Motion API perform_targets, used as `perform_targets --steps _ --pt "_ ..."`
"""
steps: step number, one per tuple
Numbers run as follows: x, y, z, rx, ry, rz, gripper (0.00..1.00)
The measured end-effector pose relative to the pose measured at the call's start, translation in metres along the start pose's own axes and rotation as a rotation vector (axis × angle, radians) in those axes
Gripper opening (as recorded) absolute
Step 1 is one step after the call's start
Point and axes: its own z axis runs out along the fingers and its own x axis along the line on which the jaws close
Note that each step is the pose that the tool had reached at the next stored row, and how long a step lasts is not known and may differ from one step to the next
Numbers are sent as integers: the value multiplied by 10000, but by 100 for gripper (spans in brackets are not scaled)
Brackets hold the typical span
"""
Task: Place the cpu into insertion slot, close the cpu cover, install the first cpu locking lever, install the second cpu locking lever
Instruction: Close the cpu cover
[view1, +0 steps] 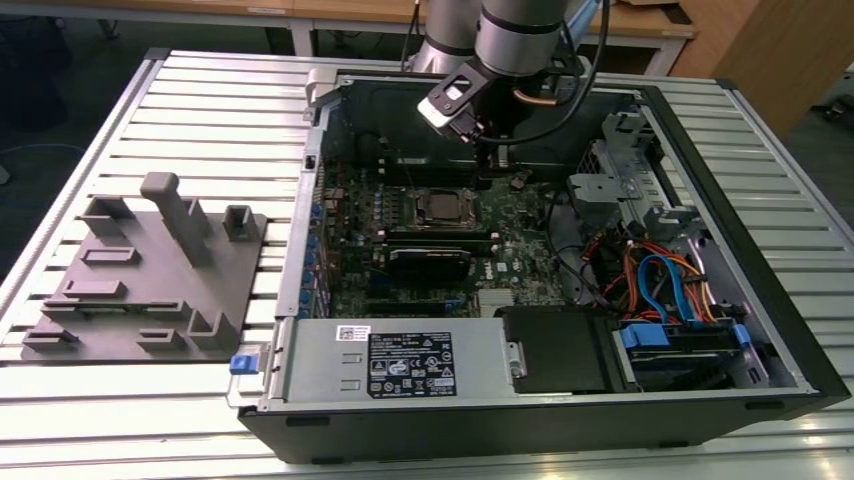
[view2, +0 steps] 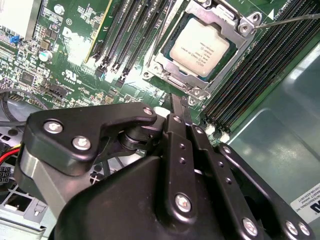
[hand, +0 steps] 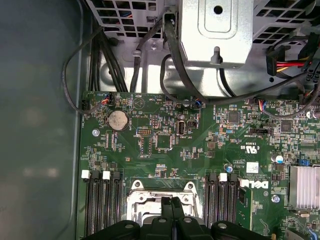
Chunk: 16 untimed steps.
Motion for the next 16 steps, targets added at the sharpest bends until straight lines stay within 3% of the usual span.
perform_targets --steps 16 --pt "1 -24 16 4 0 -21 10"
